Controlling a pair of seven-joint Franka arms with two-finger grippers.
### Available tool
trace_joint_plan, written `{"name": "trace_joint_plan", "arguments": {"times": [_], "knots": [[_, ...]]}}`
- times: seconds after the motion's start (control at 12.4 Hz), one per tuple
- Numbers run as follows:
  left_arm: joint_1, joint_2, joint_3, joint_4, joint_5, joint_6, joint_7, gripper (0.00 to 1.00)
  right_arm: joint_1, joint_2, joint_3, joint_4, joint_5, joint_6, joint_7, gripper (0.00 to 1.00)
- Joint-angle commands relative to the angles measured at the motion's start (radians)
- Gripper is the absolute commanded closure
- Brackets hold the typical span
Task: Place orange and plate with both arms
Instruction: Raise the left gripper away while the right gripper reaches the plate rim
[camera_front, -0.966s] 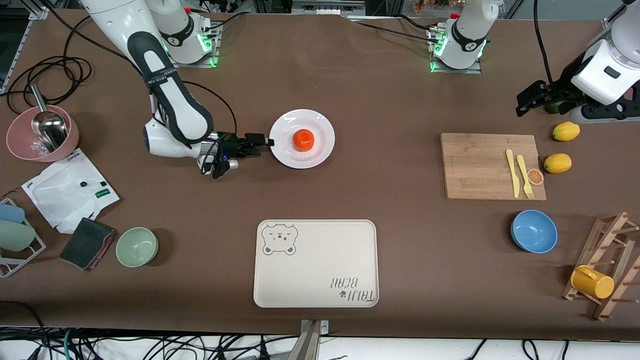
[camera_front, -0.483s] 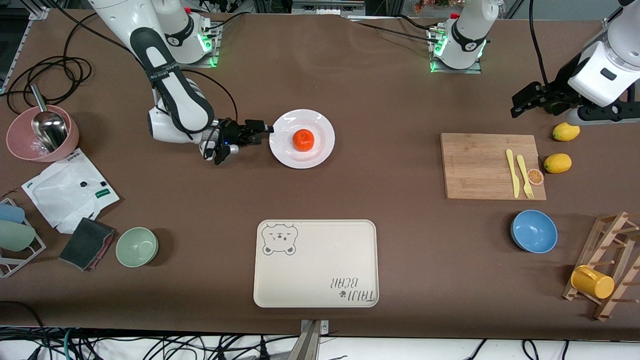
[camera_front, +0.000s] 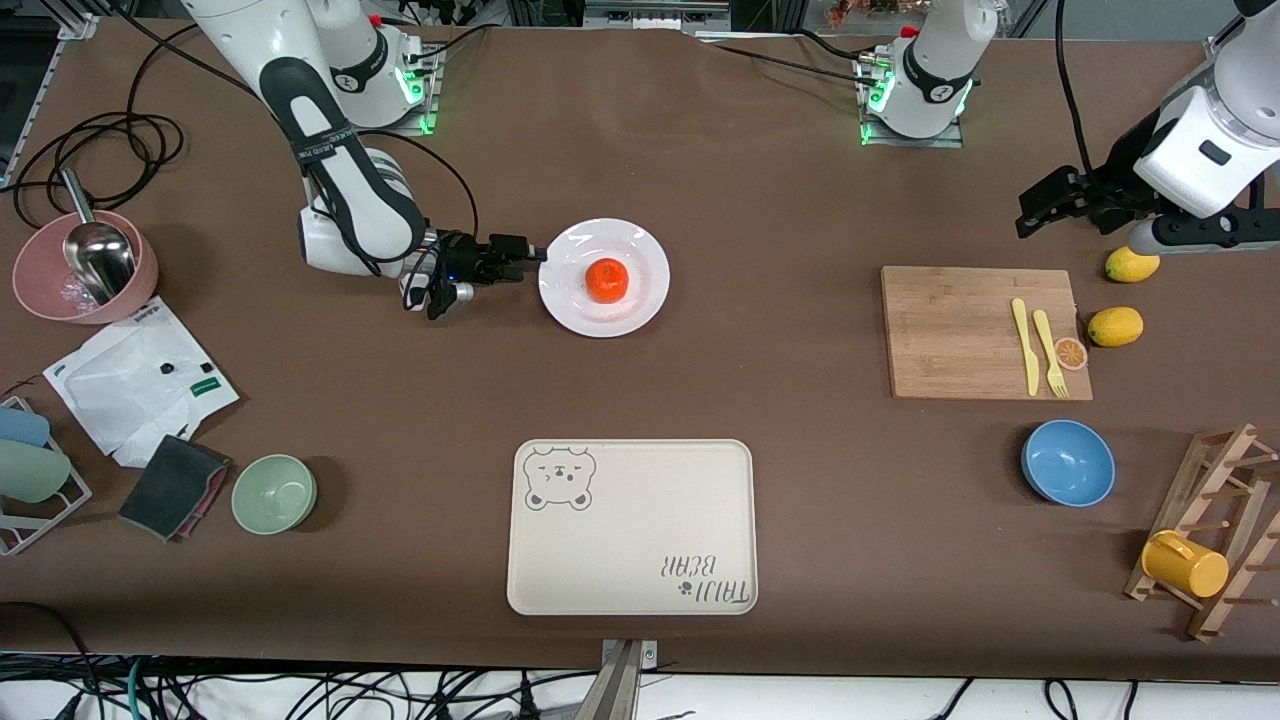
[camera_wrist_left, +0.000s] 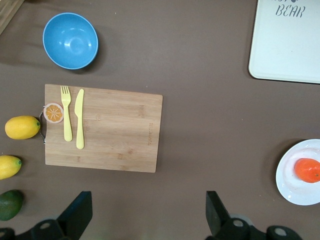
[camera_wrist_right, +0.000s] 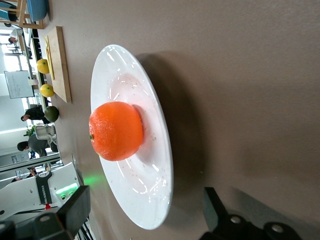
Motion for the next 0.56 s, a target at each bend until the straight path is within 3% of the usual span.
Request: {"name": "trace_joint_plan", "arguments": {"times": [0.0,0.24,0.48], "knots": [[-0.061,0.025,0.043,0.047,-0.016,-0.028,0.002,0.00,-0.002,0.010,0.049,-0.016,0.102,0.048,-0.076,0.01],[-0.059,0.036,0.047,0.059,-0.012,-0.031,0.006,0.00,0.003,0.010,0.062,-0.016,0.111,0.071,-0.078,0.02],[-0.050,0.037,0.044,0.061,-0.010,-0.033,0.005,0.00,0.003,0.014,0.063,-0.016,0.111,0.071,-0.084,0.12]]}}
